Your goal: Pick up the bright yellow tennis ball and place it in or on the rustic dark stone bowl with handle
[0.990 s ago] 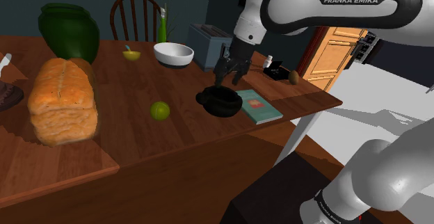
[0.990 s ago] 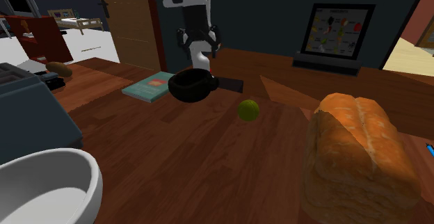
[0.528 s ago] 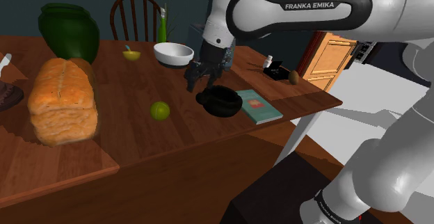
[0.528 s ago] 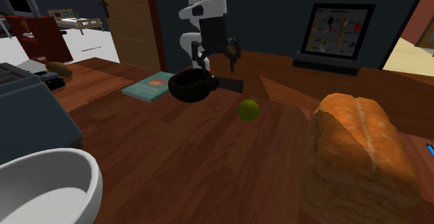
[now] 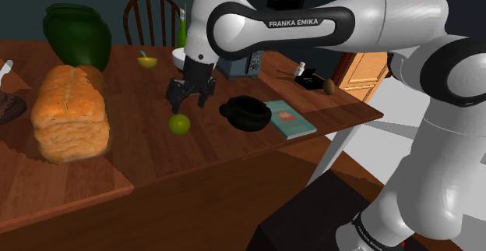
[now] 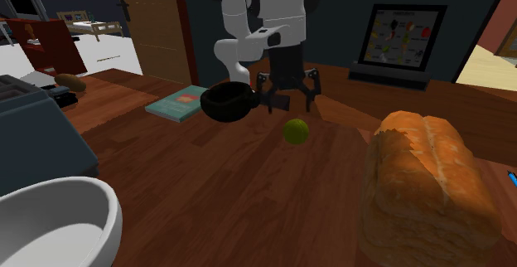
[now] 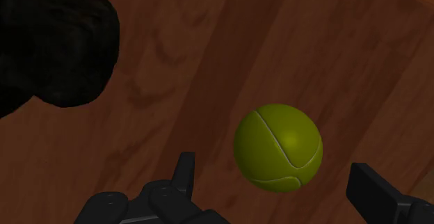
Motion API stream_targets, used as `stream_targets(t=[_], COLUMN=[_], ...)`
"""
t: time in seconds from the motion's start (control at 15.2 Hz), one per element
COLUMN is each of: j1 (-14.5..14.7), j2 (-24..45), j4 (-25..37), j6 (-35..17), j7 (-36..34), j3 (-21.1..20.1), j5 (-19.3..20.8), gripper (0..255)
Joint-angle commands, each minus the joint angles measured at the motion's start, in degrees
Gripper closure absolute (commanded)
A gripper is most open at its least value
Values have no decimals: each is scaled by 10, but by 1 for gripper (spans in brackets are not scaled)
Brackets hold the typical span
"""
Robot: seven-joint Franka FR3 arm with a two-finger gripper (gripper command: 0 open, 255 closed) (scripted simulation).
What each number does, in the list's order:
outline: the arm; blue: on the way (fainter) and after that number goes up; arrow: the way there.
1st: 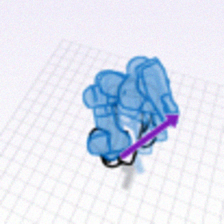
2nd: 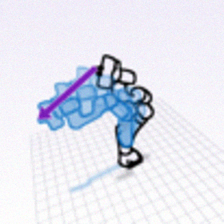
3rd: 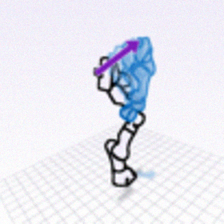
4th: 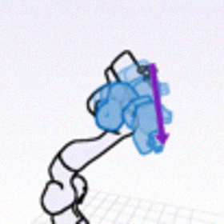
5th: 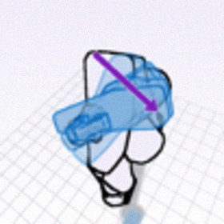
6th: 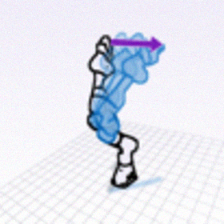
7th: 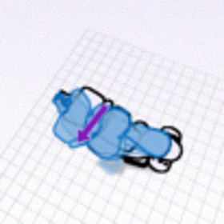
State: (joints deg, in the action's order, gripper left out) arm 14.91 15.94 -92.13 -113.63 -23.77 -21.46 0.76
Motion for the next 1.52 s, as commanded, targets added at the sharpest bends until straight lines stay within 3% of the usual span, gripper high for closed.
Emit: stream_targets(t=[0.0,0.53,0.99,1.06,1.45], j1=[13,18,18,18,18], j2=[31,50,50,50,50], j4=[33,1,1,1,1], j6=[4,-46,-46,-46,-46], j7=[-9,-13,-13,-13,-13], j3=[-2,0,0,0,0], j5=[14,21,21,21,21], gripper=[0,0,0,255,255])
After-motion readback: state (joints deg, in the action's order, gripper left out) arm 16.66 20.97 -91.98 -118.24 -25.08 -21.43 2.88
